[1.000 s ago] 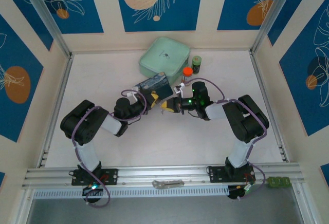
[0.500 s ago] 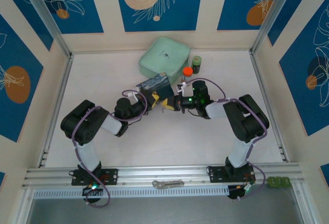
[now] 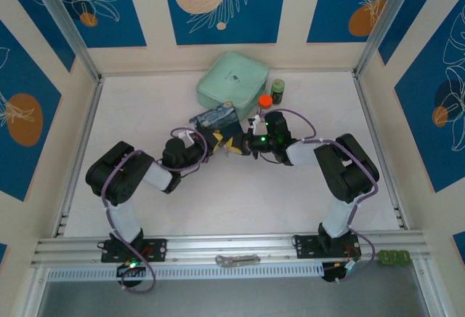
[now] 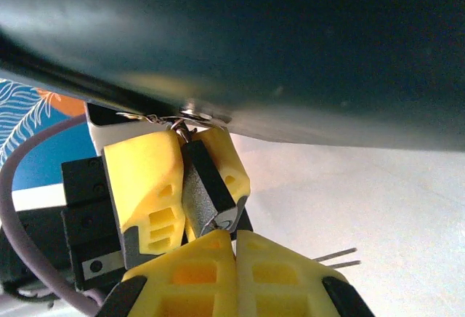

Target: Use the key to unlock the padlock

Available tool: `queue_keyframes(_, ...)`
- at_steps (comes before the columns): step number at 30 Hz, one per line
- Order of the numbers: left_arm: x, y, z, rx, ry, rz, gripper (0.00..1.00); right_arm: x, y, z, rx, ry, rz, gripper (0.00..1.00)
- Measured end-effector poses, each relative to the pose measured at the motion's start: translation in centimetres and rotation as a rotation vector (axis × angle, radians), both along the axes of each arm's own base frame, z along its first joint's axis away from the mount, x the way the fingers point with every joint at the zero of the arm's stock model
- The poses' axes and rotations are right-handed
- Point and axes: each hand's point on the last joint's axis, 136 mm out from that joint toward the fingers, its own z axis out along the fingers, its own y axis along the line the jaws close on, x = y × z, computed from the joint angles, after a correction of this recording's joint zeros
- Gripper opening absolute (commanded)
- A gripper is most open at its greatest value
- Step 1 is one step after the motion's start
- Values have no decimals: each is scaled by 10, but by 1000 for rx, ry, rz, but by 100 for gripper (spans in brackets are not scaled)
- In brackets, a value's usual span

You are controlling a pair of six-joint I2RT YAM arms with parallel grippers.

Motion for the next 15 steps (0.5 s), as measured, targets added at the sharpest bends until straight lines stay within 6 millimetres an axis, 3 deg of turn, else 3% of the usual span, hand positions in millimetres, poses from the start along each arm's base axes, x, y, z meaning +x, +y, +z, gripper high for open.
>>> queue_keyframes(15, 10, 11, -4, 21, -7, 104, 0, 12, 10, -1, -37, -20, -111, 0)
